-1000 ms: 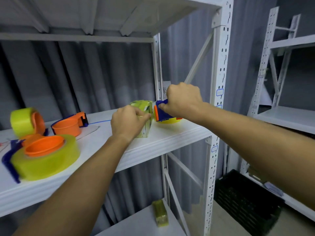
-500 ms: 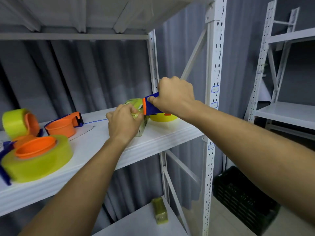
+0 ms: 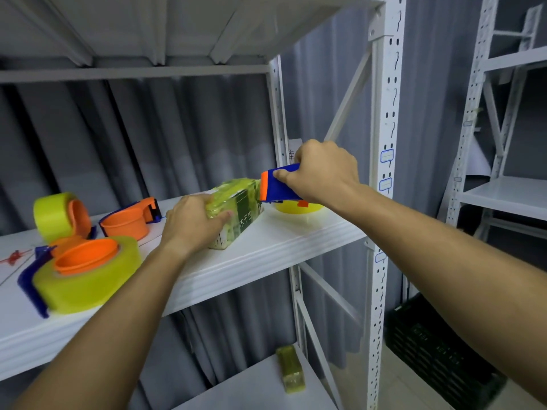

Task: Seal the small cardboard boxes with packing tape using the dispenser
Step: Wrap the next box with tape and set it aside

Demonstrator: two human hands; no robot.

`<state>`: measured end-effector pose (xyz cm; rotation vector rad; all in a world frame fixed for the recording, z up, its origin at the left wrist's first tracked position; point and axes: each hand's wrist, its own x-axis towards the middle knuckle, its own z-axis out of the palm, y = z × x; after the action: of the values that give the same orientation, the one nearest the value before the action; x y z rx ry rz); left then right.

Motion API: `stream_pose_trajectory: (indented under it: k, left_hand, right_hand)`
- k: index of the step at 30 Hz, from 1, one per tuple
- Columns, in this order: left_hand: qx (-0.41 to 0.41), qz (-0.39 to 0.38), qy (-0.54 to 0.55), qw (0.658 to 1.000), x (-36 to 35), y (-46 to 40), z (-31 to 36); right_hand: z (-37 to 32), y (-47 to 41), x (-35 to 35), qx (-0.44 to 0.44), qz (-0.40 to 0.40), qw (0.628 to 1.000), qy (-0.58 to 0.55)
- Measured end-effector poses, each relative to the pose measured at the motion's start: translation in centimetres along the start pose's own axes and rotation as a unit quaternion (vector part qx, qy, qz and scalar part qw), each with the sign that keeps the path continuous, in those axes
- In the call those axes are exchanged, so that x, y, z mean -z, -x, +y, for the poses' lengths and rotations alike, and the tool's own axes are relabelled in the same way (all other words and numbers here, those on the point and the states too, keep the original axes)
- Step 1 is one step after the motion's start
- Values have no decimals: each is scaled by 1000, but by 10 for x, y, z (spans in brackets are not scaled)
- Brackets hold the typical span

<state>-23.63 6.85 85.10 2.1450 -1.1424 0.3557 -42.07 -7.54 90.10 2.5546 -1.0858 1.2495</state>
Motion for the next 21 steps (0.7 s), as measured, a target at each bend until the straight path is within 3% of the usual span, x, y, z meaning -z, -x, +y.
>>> stream_pose_trajectory:
  k: [5,8,11,14,18,21]
  left_hand:
    - [40,-119,58,990,42,-4,-29]
    - [61,-182,0,981,68,-7,-40]
    - [42,-129,-115,984,66,-7,-34]
    - [-45,-30,-194,979,46,1,-18]
    - [-126,38,-68,989,15,16,5]
    - [-104,-18,-98,990,-5,22,18]
  right_hand:
    - [14,-3,7,-35,11,999,-2]
    - [22,-3,9,-49,6,999,-1]
    - [25,-2,10,-54,0,999,-5]
    - [22,1,8,-51,-8,999,-3]
    - [17,3,4,-36,-11,999,-1]
    - [16,2,3,-30,-14,999,-2]
